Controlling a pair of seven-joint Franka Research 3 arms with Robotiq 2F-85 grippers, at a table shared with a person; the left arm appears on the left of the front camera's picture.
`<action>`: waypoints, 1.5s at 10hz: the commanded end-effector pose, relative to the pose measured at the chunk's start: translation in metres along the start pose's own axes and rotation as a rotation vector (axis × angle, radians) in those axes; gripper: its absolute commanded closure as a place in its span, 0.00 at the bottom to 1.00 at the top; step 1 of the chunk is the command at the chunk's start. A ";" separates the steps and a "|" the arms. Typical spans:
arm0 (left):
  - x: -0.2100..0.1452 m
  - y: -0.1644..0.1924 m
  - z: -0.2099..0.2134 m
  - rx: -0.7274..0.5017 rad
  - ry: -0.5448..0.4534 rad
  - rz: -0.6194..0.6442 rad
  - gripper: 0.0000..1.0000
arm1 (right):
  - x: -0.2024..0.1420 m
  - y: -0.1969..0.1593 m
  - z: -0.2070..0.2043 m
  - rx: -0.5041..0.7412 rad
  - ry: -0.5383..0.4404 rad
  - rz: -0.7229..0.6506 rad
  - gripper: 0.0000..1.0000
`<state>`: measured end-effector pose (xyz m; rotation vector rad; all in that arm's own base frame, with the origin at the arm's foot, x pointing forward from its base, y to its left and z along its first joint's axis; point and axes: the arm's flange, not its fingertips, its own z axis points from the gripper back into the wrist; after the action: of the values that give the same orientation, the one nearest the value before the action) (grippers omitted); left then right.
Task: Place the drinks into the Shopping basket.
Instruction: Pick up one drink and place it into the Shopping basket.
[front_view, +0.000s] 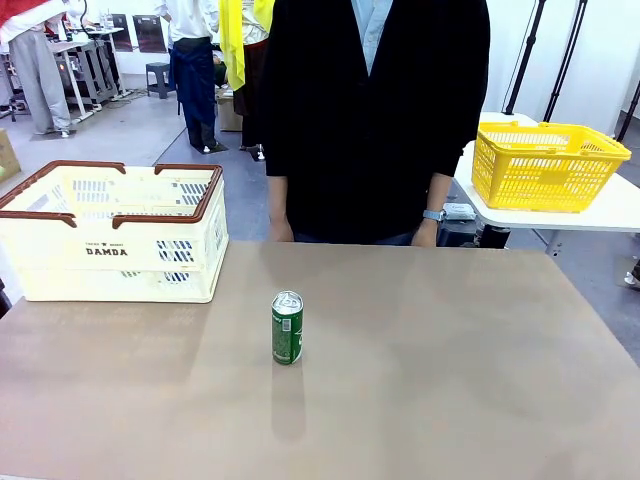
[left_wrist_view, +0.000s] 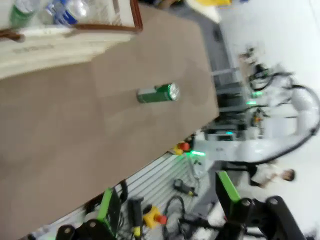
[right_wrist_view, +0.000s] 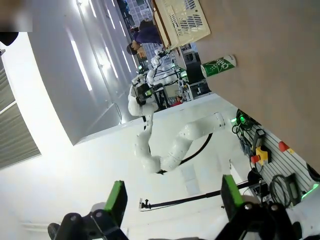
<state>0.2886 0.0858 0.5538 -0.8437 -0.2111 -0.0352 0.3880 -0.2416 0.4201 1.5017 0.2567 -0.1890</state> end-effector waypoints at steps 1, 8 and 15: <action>-0.035 -0.085 -0.077 0.189 0.018 0.079 0.00 | 0.001 0.007 0.001 0.004 -0.011 -0.015 0.00; 0.004 -0.215 -0.301 0.478 0.127 0.044 0.00 | 0.001 0.007 0.001 0.004 -0.011 -0.015 0.00; 0.015 -0.203 -0.325 0.456 0.183 0.002 0.00 | 0.001 0.007 0.001 0.004 -0.011 -0.015 0.00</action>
<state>0.3330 -0.2931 0.4994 -0.3923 -0.0415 -0.0620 0.3879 -0.2421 0.4209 1.5009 0.2557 -0.1911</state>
